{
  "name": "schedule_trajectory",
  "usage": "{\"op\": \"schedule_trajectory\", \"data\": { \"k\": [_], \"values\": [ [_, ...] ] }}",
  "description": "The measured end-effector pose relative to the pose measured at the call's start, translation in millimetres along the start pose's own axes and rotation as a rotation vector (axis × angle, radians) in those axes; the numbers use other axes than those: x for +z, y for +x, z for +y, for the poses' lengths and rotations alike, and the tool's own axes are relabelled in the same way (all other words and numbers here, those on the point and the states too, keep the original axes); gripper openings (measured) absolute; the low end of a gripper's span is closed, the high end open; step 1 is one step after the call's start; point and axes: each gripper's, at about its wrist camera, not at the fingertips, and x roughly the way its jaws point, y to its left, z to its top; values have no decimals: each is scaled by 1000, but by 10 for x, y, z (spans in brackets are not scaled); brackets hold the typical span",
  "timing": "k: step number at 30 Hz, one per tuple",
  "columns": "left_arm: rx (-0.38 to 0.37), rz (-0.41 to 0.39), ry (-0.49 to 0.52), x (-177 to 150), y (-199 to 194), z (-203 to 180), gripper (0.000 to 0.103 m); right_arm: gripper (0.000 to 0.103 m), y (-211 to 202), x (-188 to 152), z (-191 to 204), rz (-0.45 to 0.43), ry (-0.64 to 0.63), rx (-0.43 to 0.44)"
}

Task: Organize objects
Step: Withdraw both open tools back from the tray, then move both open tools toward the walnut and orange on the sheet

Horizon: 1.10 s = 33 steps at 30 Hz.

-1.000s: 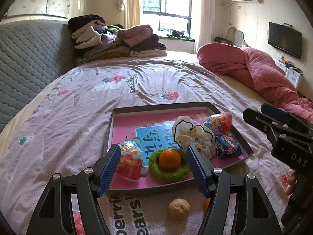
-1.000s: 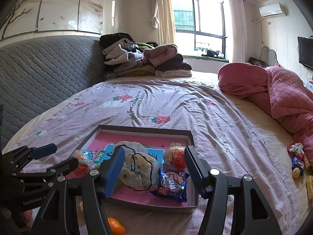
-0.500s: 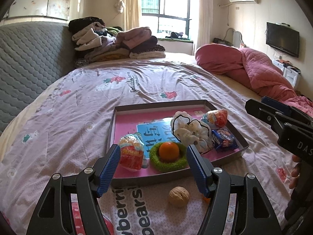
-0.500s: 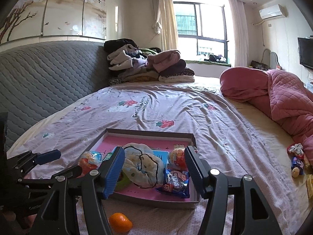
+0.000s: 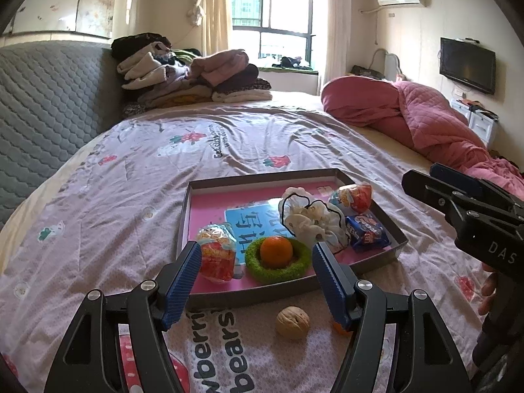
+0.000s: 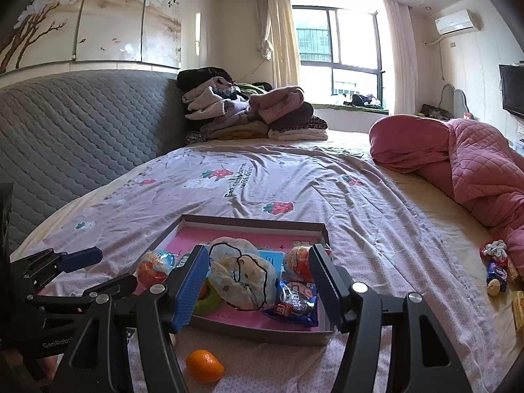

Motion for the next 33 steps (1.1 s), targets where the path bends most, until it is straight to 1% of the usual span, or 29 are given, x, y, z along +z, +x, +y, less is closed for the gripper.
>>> {"op": "schedule_trajectory", "data": {
  "k": [12,18,23,28,33],
  "values": [
    [-3,16,26,-174,-79,-30,71,63,-115,-105,52,2,-1,29],
    [-17,54,33,-289,-41,-15,71,63,-122,-203,69,27,-9,34],
    [-21,67,41,-348,-35,-13,71,63,-101,-277,93,48,-24,34],
    [-41,90,36,-400,-33,-16,71,63,-93,-308,112,58,-27,37],
    [-37,108,48,-467,-25,-38,71,63,-86,-345,155,72,-35,44]
  ]
}}
